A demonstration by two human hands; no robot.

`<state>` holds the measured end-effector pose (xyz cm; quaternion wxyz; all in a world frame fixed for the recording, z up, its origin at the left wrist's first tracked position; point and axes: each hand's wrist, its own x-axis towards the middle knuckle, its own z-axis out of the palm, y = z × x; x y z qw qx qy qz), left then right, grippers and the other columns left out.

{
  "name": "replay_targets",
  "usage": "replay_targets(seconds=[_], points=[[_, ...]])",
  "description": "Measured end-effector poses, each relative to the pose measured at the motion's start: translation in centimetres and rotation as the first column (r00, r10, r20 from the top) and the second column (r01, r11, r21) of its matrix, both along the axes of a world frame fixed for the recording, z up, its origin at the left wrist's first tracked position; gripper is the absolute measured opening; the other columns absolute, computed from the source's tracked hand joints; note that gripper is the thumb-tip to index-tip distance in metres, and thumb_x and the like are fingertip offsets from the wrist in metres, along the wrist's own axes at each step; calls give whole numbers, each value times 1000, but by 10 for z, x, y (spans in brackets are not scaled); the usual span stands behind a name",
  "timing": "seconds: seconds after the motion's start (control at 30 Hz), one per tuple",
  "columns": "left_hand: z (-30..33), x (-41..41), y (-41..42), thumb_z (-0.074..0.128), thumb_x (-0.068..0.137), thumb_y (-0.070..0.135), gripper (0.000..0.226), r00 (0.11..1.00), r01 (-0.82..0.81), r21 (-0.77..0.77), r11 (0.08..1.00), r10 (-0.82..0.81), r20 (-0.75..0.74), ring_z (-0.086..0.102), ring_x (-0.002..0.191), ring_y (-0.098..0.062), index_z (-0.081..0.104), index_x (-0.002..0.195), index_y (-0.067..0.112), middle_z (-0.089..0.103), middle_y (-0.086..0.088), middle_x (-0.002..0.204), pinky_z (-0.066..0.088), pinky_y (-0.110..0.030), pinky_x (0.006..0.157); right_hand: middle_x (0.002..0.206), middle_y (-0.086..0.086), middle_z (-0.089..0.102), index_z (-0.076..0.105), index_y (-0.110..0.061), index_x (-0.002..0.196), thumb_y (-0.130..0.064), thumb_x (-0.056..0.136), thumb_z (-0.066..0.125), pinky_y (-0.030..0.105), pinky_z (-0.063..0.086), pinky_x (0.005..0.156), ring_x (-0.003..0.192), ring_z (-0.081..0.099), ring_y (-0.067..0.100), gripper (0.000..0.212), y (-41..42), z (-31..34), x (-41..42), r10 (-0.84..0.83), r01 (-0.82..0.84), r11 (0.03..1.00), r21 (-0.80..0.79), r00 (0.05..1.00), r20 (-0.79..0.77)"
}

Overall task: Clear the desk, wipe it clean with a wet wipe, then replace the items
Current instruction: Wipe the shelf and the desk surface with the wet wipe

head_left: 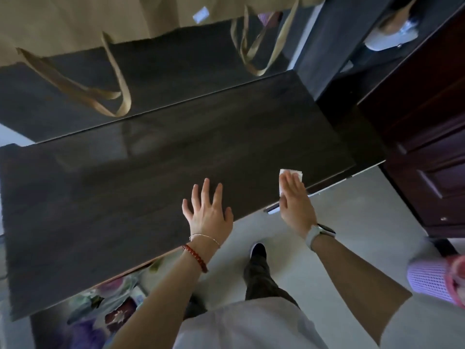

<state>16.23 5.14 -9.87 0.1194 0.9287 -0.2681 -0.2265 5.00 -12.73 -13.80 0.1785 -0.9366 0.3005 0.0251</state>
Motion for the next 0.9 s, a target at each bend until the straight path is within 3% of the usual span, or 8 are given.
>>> replay_targets(seconds=[0.1, 0.27, 0.5, 0.63, 0.73, 0.8, 0.9], points=[[-5, -12, -55, 37, 93, 39, 59, 1000, -19, 14, 1000, 19, 12, -8, 142, -25, 10, 145, 28, -4, 1, 155, -2, -52, 112, 154, 15, 17, 19, -6, 145, -12, 97, 37, 40, 13, 117, 143, 10, 31, 52, -73, 3, -7, -117, 117, 993, -7, 992, -39], [-10, -17, -119, 36, 93, 40, 59, 998, -53, 45, 998, 51, 37, -9, 142, -26, 10, 145, 29, -5, 1, 155, -3, -53, 112, 155, 15, 11, 13, -3, 146, -12, 98, 34, 37, 8, 117, 144, 6, 31, 53, -162, 9, -1, -231, 233, 972, 26, 971, -66], [-21, 3, -113, 43, 90, 41, 62, 981, -178, 34, 983, 175, 90, -5, 142, -28, 18, 144, 26, 2, -3, 156, -1, -58, 109, 156, 17, 3, 9, -1, 145, -11, 97, 31, 40, 5, 116, 144, 2, 31, 54, -183, 9, 53, -276, 275, 961, -28, 958, -80], [-25, 16, -74, 31, 85, 47, 64, 948, -303, 15, 953, 300, 103, -3, 142, -28, 22, 144, 24, 6, -4, 156, -2, -58, 109, 153, 21, 12, 17, 3, 143, -6, 94, 35, 43, 4, 116, 143, 7, 35, 53, -155, 0, 72, -132, 133, 989, -68, 991, 8], [-26, 24, -36, 28, 87, 45, 61, 895, -437, 14, 899, 434, 104, -4, 142, -26, 21, 144, 23, 6, -3, 156, -3, -56, 110, 148, 26, 26, 30, 7, 138, -8, 89, 25, 48, 15, 115, 139, 21, 40, 52, -113, -6, 96, 37, -33, 998, -52, 997, 70], [-25, 30, -12, 30, 90, 40, 58, 848, -522, -5, 853, 520, 99, -3, 142, -26, 22, 144, 21, 8, -4, 155, -3, -55, 110, 142, 29, 34, 37, 10, 133, -11, 83, 18, 52, 23, 112, 134, 30, 44, 58, -80, -8, 116, 155, -154, 988, -20, 984, 91], [-23, 38, 24, 40, 94, 27, 51, 789, -606, -35, 794, 606, 101, 0, 142, -26, 27, 142, 18, 11, -6, 155, -2, -54, 111, 139, 29, 39, 40, 10, 131, -2, 79, 26, 54, 24, 109, 130, 34, 46, 56, -17, -10, 144, 342, -344, 939, -6, 930, 138]])
